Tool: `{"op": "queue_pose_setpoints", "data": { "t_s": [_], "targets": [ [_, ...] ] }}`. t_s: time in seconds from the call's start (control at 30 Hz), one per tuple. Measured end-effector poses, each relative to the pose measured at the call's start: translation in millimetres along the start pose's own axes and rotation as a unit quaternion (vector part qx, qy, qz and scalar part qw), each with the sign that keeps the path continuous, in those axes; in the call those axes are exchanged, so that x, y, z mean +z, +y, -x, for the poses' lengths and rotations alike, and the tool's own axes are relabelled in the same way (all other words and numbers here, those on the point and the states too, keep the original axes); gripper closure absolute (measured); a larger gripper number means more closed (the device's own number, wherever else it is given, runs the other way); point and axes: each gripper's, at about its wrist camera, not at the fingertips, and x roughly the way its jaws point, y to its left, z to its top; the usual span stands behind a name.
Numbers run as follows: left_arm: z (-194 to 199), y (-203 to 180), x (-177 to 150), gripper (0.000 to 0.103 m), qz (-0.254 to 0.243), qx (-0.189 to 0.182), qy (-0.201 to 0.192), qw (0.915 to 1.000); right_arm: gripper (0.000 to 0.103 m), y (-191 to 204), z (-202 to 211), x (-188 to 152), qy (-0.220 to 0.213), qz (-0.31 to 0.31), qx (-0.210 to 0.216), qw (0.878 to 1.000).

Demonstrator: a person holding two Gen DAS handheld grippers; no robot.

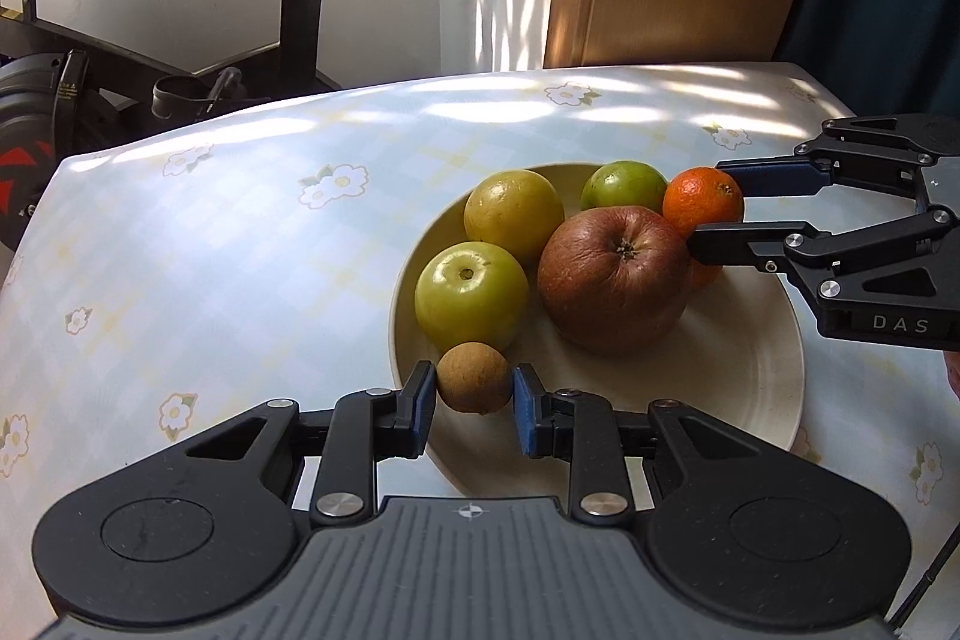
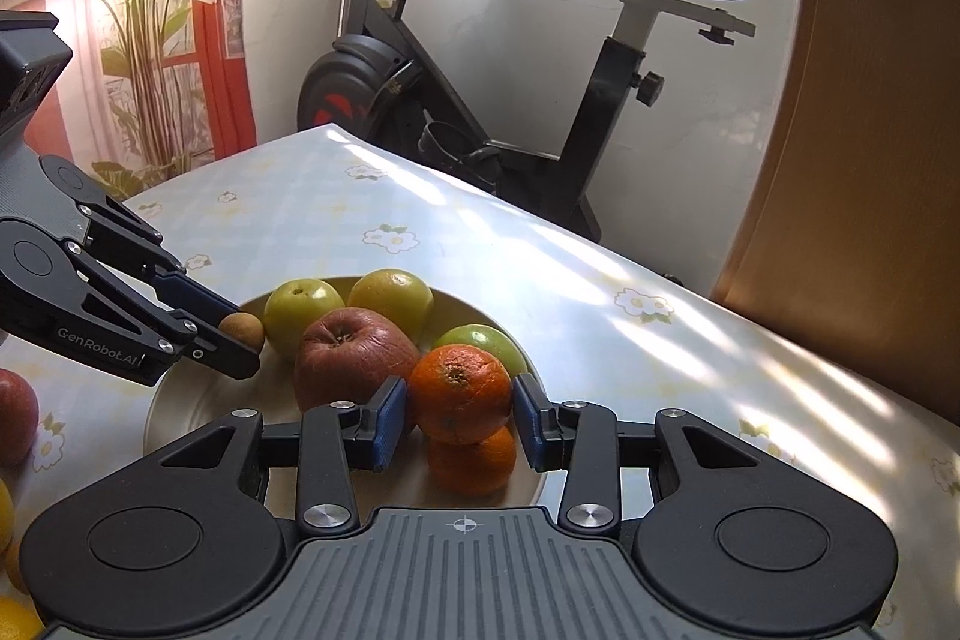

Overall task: Organize fruits
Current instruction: 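Carry the kiwi and tangerine over the plate and open both grippers, then withdraw both tools from the plate and move the right tool to the red apple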

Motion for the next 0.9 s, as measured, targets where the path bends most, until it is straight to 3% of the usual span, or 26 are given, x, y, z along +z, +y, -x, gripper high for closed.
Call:
{"op": "queue_pose_setpoints", "data": {
  "t_s": [0.4,0.6,0.73,0.9],
  "targets": [
    [0,-4,-1,0.072,-0.012,0.004,0.0,0.9999,0.062,-6,-3,-2,-0.004,-0.017,-0.002,1.0],
    [7,-11,-1,0.057,-0.029,-0.001,-0.008,0.9996,0.061,-5,-1,-2,-0.005,-0.018,-0.001,1.0],
    [9,-12,-2,0.056,-0.036,0.008,-0.009,0.9993,0.06,-5,-1,-2,-0.006,-0.018,-0.002,1.0],
    [17,-4,-1,0.056,-0.011,0.0,-0.017,0.9998,0.057,-4,8,-2,-0.012,-0.023,-0.005,1.0]
  ]
}}
